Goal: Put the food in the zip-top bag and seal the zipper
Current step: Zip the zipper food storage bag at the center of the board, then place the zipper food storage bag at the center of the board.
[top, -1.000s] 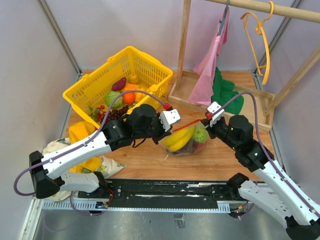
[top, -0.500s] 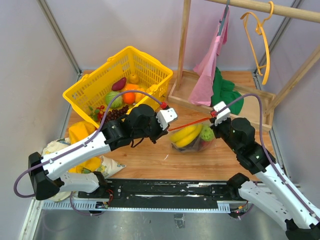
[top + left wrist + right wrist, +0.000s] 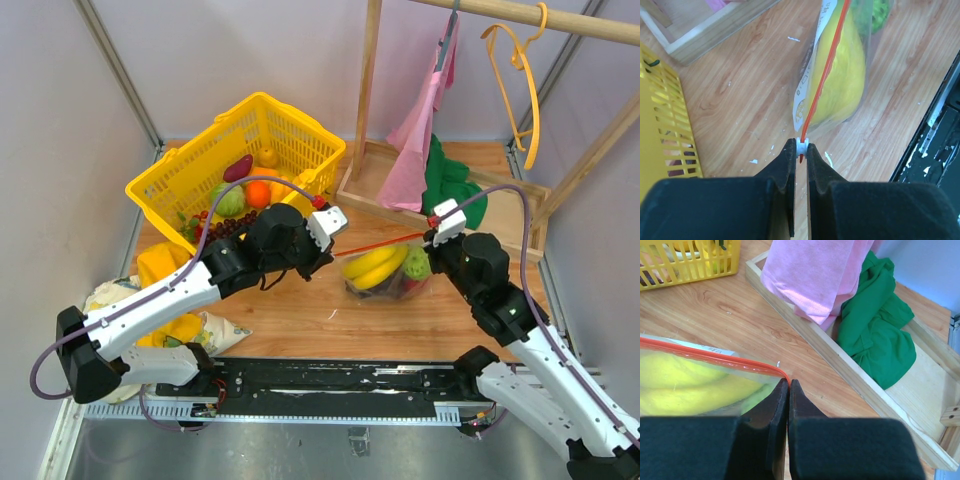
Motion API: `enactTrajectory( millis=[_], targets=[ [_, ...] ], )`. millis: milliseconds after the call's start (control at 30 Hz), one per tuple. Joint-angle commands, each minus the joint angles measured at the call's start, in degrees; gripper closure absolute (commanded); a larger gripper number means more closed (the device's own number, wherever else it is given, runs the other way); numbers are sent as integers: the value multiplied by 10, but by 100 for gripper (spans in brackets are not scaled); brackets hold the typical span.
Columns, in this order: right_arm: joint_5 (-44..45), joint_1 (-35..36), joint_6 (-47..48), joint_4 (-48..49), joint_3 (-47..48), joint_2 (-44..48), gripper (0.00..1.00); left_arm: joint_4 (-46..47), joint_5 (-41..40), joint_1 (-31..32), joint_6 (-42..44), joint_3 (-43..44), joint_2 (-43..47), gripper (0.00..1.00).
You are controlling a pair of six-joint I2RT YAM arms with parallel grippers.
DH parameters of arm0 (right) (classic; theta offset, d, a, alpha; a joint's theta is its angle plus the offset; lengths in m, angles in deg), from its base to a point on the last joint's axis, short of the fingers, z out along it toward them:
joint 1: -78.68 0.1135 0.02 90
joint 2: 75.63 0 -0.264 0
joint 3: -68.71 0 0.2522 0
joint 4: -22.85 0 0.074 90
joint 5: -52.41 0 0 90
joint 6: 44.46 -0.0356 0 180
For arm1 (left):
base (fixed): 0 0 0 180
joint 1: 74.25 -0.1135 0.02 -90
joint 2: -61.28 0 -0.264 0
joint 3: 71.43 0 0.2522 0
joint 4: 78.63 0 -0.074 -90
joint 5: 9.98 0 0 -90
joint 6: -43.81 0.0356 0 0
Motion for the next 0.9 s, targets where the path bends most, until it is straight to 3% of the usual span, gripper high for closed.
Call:
enactTrajectory(
  millis=[0,233,533,667,867],
  targets=[
    [41,-26,-9,28,-10,-13,100,-28,-29,-17,-23,-12,7,100],
    [1,-29,-13,74,-1,-51,100,-6,-93,-21,-45,14,-18,100],
    [-30,-46,2,165,57,-115,99,73,-153,-59,13,90,-38,100],
    [-54,-48,-5,172,41,-114,99,95,-144,-59,23,55,-31,100],
    [-121,-48,-59,128,-41,-56,99,98,-61,-59,-46,-49,11,100]
  ],
)
